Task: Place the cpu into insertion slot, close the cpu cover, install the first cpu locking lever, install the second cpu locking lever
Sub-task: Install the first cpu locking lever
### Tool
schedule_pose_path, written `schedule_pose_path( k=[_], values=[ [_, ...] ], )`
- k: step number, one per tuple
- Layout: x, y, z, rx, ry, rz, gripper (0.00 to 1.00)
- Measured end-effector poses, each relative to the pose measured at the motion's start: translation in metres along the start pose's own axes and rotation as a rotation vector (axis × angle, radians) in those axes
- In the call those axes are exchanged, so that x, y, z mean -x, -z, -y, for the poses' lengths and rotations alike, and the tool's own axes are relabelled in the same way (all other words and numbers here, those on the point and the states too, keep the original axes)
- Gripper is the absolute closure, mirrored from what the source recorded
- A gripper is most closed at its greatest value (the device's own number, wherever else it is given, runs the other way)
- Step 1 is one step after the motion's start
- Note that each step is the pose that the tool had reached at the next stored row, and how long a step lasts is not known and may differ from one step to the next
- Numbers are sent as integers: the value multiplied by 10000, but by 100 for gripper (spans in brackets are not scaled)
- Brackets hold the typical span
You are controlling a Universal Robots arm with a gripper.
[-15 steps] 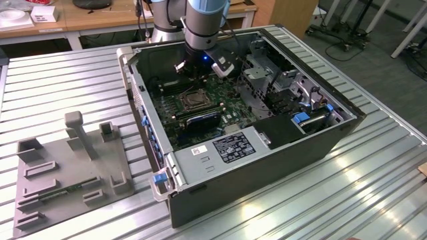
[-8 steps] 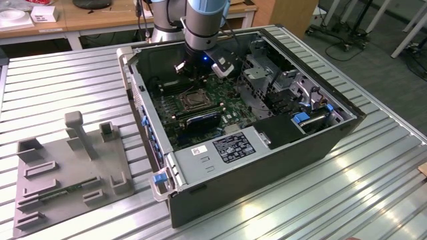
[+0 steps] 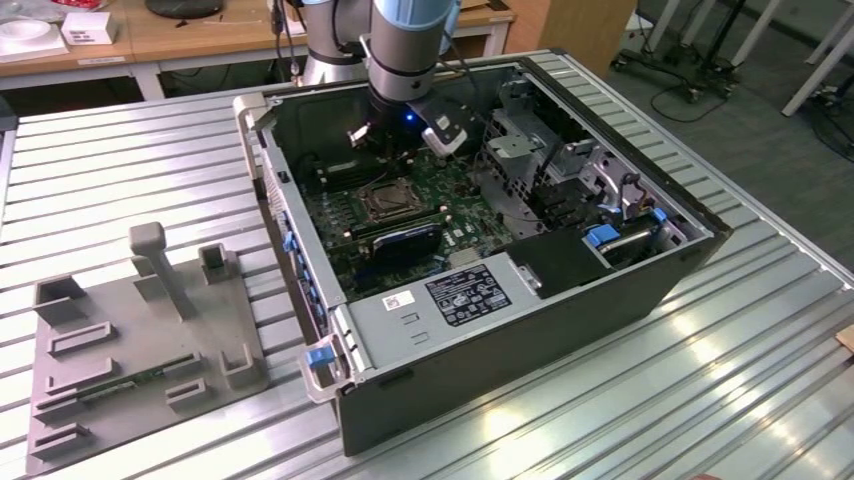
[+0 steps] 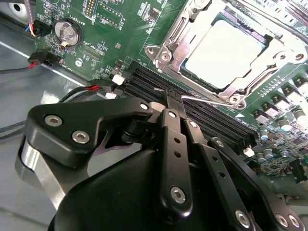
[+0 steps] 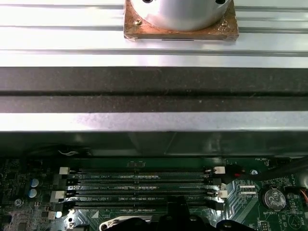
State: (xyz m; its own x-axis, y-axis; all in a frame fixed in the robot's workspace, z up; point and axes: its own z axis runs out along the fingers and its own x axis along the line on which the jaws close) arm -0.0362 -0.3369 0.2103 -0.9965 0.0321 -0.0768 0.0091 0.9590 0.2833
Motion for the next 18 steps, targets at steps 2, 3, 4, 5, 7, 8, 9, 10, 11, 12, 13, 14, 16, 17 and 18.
schedule_pose_path(
  k=[2, 3, 4, 5, 7, 8, 9, 10, 11, 12, 13, 14, 16, 17, 18],
  values=[
    [-2, -2, 3, 0, 2, 0, 89],
    [-2, -4, 6, -1, 2, 1, 89],
    [-2, -5, 10, -1, 1, 0, 89],
    [-2, -7, 14, -2, 1, 0, 89],
    [-2, -10, 26, -3, 1, 0, 89],
    [-2, -11, 34, -4, 2, 0, 89],
    [-2, -12, 41, -3, 1, -1, 89],
    [-2, -14, 48, -3, 1, 0, 89],
    [-3, -19, 53, -2, 1, 1, 89],
    [-4, -25, 55, -1, -1, 2, 89],
    [-4, -31, 58, -3, 0, 1, 89],
    [-5, -38, 60, -4, 0, 0, 89],
    [-6, -49, 64, -4, 2, 0, 89],
    [-7, -52, 65, -6, 2, -1, 89],
    [-7, -53, 65, -8, 2, -2, 89]
  ],
)
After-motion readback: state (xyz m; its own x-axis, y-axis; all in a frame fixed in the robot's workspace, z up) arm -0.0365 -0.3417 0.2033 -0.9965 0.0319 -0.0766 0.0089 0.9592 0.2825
